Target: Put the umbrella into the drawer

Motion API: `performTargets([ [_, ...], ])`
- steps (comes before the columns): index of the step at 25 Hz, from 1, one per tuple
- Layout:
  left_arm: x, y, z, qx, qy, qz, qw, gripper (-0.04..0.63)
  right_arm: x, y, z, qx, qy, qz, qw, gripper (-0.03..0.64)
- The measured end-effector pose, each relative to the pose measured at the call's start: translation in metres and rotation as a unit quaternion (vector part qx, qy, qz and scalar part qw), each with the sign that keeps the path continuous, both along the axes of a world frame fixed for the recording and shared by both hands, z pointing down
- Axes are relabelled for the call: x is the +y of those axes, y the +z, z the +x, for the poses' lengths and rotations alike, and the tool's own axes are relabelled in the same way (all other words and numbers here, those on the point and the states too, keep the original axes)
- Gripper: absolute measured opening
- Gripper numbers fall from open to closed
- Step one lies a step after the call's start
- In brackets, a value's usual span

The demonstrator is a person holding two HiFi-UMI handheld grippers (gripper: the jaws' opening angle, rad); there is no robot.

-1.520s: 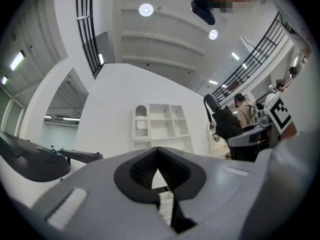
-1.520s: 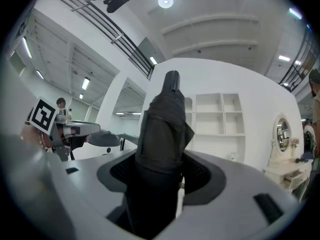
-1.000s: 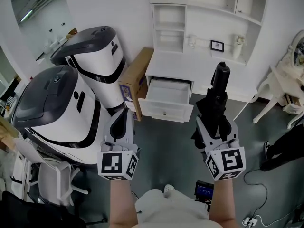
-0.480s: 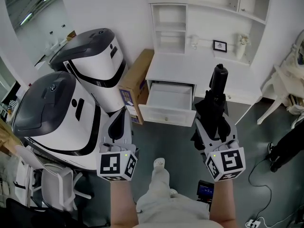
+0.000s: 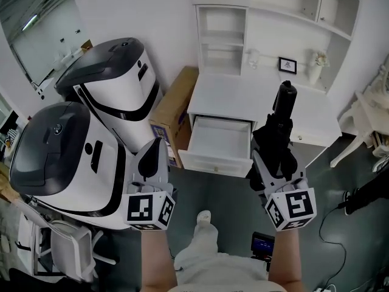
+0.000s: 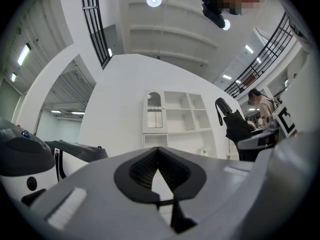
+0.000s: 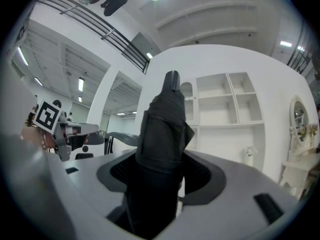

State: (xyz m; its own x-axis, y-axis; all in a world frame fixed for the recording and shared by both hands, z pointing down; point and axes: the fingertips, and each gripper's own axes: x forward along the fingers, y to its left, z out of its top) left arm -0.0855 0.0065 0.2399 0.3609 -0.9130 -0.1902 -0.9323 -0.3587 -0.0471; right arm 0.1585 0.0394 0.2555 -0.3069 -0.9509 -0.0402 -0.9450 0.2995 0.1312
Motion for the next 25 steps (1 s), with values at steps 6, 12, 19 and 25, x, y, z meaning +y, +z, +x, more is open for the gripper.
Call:
performTargets([
  [6, -0.069, 0.003, -0.018, 0.011, 0.003, -0.003, 0.9999, 0.002, -0.07, 0.002, -0.013, -0.01, 0.003, -0.007, 1.0, 0.268],
  [12, -0.139, 0.012, -0.03, -0.001, 0.015, -0.009, 0.9998, 0.002, -0.133, 0.008, -0.022, 0.0, 0.016, -0.019, 1.0, 0.268],
  [19, -0.2, 0.021, -0.048, -0.003, 0.025, -0.016, 0.9996, 0.003, -0.19, 0.022, -0.031, 0.014, 0.032, -0.04, 0.999, 0.268],
  [25, -0.235, 0.044, -0.054, -0.008, 0.033, -0.04, 0.9986, 0.003, -0.221, 0.053, -0.039, 0.016, 0.034, -0.081, 0.996, 0.268],
])
